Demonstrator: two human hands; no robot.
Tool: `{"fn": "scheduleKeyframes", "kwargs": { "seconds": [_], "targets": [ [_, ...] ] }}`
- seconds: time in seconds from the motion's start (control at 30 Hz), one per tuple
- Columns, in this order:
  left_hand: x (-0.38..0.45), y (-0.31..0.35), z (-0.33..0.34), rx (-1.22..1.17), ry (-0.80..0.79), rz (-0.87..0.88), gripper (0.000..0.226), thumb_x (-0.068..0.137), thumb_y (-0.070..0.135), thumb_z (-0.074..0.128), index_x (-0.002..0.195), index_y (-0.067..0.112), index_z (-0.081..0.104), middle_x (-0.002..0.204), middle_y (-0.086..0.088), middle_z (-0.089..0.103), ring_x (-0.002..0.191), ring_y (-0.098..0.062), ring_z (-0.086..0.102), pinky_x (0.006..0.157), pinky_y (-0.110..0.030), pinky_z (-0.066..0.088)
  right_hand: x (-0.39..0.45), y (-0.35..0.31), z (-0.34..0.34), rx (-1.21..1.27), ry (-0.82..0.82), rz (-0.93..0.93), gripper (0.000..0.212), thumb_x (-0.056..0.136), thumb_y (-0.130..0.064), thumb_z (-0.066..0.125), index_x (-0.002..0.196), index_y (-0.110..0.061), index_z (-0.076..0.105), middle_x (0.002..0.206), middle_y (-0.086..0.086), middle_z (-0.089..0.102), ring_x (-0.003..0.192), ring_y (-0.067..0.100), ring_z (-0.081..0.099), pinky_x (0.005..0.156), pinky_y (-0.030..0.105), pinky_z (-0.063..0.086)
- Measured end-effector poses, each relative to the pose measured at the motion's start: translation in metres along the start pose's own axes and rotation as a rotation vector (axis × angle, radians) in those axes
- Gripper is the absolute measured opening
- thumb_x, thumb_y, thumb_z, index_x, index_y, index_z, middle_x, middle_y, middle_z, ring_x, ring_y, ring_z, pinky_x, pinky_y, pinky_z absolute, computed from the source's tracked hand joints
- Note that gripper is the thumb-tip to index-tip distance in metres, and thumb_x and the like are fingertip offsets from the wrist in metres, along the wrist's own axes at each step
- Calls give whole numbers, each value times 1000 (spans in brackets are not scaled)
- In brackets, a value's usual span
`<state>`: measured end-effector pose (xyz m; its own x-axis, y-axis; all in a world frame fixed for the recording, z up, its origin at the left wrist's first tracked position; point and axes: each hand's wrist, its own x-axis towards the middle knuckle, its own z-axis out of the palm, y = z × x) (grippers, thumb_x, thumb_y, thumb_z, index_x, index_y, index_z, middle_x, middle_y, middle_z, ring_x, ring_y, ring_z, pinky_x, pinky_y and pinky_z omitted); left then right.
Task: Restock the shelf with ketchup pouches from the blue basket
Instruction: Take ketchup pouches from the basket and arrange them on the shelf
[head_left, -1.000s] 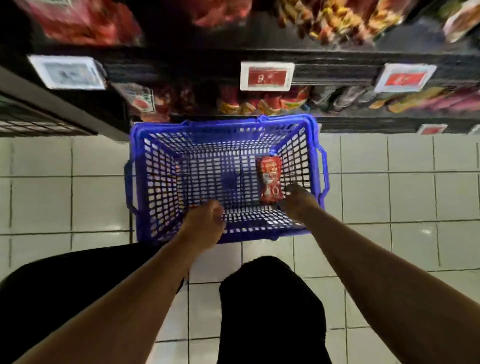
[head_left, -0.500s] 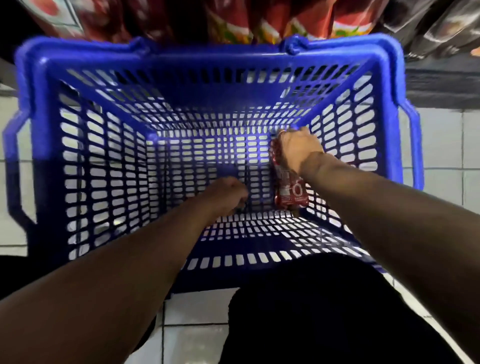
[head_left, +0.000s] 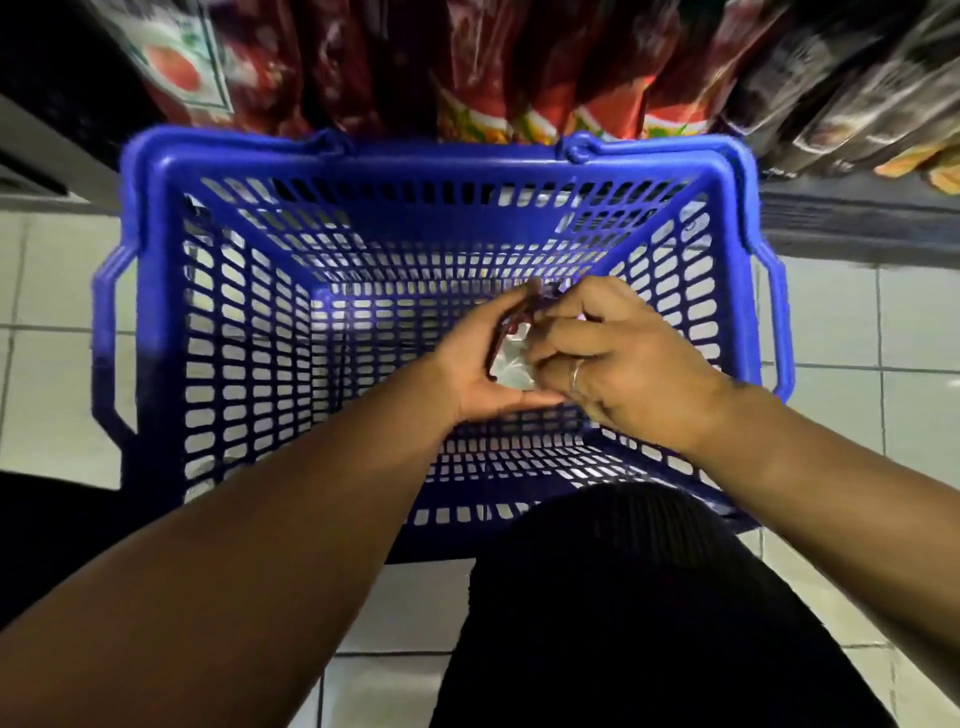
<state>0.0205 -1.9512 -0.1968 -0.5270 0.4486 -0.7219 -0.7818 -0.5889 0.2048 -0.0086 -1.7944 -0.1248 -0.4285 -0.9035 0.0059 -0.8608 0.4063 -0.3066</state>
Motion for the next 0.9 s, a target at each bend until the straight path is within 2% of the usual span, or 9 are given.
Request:
{"fn": "scheduleKeyframes", "kwargs": {
  "seconds": [0.17,0.23,0.33,0.4,0.43,0.53,0.63,0.77,0.9],
  "targets": [
    [-62,8,49,-73,34,9,44,104,32,45,74,11,68,61,-3,65,53,-14,63,50,-21,50,-9,-34,-75,283,55,7,15,86,-2,65,95,-6,76,106,8,68,96,25,60,95,25,43],
    [-104,13,63,79,145,16,27,100,28,54,97,6,69,80,-10,73,65,-21,70,62,-30,58,-15,-57,-107,493,195,323,20,81,-4,67,98,-13,71,106,0,65,96,12,62,89,21,48],
    [-178,16,88,283,264,50,37,91,24,71,125,11,63,102,-13,76,82,-28,75,70,-40,60,-4,-87,-153,875,366,987,14,84,-17,73,91,-16,61,93,-4,68,84,12,64,80,36,56],
    [-234,15,116,467,311,125,47,82,27,79,126,22,63,109,-8,76,92,-27,75,77,-43,60,14,-112,-192,1373,254,1353,24,85,-37,75,97,-17,69,94,4,73,84,21,66,78,37,58],
    [-264,15,131,595,322,168,53,76,31,81,126,28,62,112,-3,75,99,-25,74,85,-45,60,21,-127,-212,1577,170,1401,34,86,-43,73,103,-14,71,100,12,73,88,28,64,91,48,57],
    [-350,14,178,955,306,327,60,67,48,77,123,38,57,111,14,73,102,-6,70,92,-31,57,34,-176,-275,1784,251,1310,41,90,-34,71,115,-1,68,108,22,72,95,37,69,93,54,56],
    [-431,12,225,1015,291,382,71,69,53,76,132,37,49,115,17,70,104,0,68,91,-28,56,39,-219,-343,1767,398,1158,16,93,-21,71,90,-7,63,80,10,71,70,24,69,76,41,59],
    [-528,17,269,994,181,321,86,70,34,90,135,50,38,120,23,68,108,-1,68,88,-28,59,42,-267,-440,1708,468,1018,11,94,-14,70,98,-5,66,91,18,67,80,27,64,85,49,56],
    [-596,35,315,968,187,452,83,73,16,90,138,40,43,126,11,69,113,-9,68,92,-36,59,56,-298,-538,1589,490,802,13,96,-10,66,86,-17,70,85,9,68,80,23,62,85,43,55]
  ]
}}
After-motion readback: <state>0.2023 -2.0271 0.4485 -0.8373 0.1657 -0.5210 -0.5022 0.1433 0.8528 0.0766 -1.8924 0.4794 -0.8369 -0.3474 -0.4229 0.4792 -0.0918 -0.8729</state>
